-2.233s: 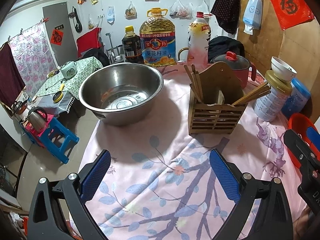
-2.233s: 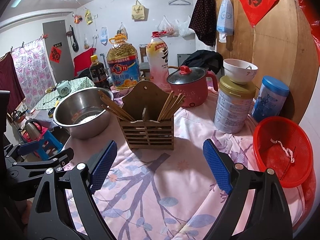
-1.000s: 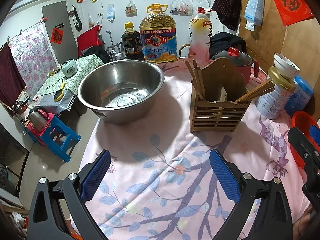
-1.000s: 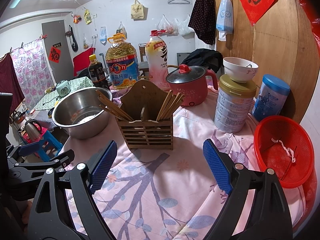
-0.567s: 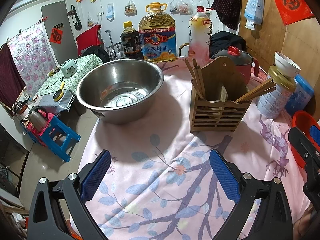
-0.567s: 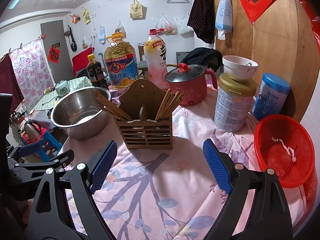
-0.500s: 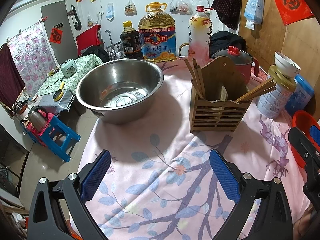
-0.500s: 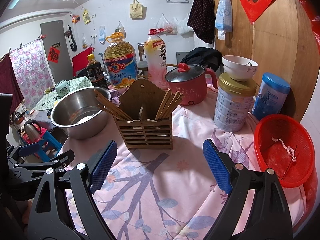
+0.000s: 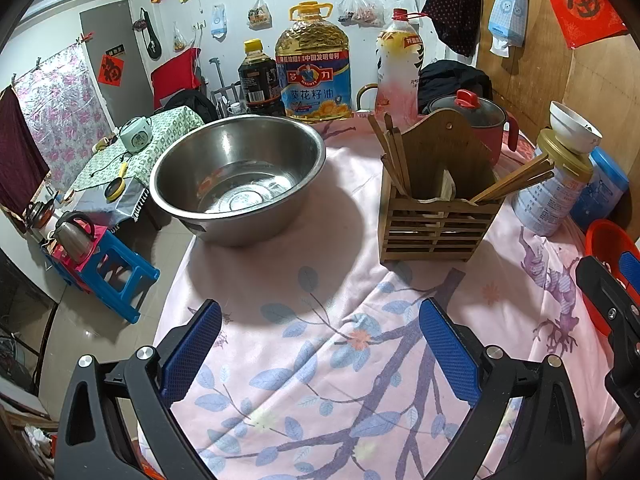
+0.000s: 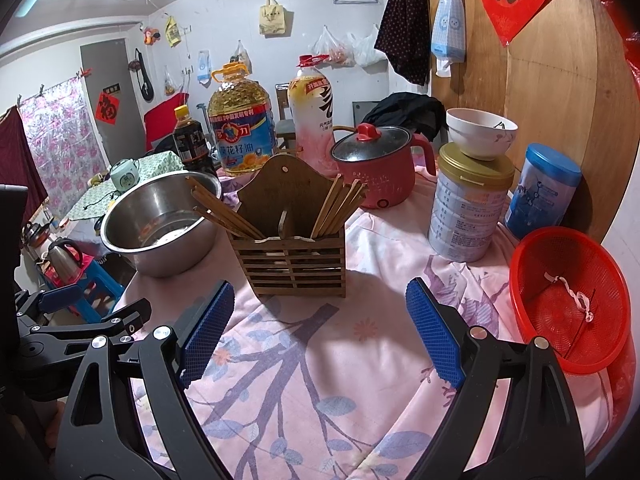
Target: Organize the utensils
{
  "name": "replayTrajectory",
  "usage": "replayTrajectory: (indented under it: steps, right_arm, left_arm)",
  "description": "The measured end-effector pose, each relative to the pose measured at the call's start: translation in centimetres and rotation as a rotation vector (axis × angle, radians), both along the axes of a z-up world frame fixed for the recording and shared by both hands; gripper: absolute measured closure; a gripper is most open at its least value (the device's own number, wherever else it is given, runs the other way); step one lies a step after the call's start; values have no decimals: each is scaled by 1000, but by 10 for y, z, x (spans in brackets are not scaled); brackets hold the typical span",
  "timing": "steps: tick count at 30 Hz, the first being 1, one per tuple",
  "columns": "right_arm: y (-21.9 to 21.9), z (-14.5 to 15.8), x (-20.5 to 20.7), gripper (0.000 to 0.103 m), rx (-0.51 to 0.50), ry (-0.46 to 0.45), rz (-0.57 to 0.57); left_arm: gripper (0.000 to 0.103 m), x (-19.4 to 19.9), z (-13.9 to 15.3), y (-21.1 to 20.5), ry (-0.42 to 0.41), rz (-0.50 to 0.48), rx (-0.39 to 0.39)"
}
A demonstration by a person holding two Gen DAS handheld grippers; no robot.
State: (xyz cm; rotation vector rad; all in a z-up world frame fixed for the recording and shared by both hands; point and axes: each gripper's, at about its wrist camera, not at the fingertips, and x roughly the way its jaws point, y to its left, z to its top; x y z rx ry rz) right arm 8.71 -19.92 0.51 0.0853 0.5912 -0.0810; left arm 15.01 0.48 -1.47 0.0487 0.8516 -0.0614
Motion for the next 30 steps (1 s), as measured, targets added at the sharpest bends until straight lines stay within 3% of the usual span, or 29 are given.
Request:
replayTrajectory:
  steps: [30]
  right_arm:
    - [-1,-1,1,18,2,2,0]
  left_arm:
    - [6,2,-1,-1,3,-1,4]
